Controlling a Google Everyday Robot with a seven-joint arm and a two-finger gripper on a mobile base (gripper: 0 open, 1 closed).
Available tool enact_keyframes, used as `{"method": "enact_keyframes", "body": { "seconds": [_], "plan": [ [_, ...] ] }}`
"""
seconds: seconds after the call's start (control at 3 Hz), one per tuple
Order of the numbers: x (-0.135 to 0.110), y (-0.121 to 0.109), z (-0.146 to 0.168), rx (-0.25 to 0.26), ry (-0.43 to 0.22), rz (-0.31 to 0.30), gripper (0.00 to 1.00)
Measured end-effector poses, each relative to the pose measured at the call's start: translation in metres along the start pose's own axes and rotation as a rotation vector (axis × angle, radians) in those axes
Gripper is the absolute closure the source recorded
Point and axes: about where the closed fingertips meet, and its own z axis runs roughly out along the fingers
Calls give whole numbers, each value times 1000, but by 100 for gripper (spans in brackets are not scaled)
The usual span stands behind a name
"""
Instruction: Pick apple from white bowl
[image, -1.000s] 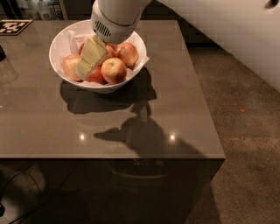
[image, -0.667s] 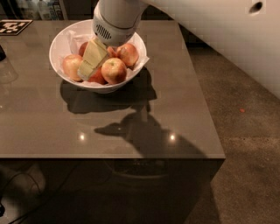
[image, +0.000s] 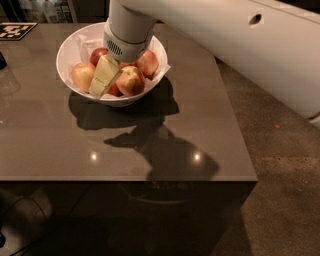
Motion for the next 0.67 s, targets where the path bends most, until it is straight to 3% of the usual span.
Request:
{"method": "enact_keyframes", "body": {
  "seconds": [0.67],
  "plan": [
    [15,-26,10,27,34,22,0]
  ]
}}
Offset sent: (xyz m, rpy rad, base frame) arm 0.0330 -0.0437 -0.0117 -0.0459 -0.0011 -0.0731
